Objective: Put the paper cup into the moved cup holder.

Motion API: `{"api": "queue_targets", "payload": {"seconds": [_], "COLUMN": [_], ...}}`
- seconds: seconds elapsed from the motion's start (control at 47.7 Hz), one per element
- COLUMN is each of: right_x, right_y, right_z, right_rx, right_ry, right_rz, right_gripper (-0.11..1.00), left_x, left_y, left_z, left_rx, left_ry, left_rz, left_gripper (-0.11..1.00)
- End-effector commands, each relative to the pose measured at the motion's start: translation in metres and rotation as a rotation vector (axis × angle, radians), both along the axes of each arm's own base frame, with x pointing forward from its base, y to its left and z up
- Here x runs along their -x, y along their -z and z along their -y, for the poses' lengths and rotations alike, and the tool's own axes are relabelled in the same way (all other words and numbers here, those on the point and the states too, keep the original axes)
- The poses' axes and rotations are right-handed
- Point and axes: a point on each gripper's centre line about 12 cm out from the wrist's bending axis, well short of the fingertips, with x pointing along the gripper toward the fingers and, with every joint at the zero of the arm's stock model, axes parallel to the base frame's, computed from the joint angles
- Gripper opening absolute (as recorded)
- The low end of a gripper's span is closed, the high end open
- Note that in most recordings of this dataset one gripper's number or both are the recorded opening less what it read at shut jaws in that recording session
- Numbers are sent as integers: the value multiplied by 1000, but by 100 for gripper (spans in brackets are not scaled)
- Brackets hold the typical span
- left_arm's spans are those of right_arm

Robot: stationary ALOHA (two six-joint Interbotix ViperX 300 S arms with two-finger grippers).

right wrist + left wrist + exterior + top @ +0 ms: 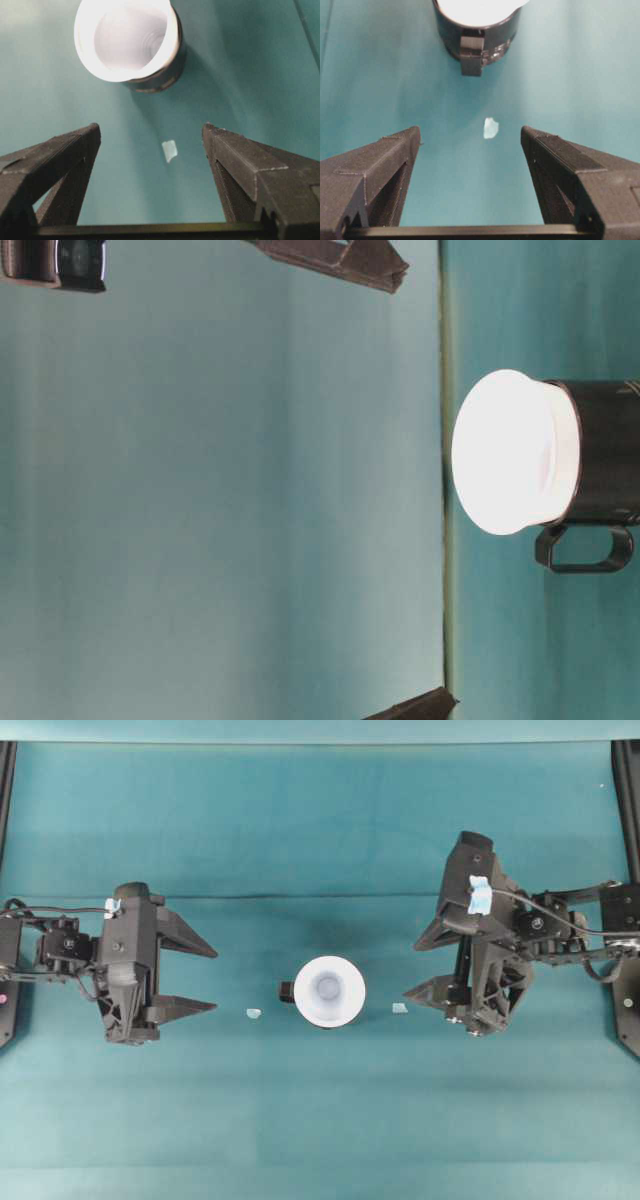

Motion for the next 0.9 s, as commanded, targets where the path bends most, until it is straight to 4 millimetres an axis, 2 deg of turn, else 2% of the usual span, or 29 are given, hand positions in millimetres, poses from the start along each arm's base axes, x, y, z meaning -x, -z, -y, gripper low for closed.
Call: {"api": "queue_targets", "payload": {"seconds": [0.0, 0.881], "right_x": [0, -1], "right_y": [-8, -8], "right_z": [-1, -1], "right_rx": [10, 9], "right_ry": [-11, -10], "right_rz": [30, 38], "right_gripper": [90, 90], "left_x": [-4, -3], "left_y": [-6, -5], "left_z": [1, 1], "left_rx": [-2, 19], "left_ry": [4, -10], "left_rz": [23, 20], "left_gripper": [81, 81]}}
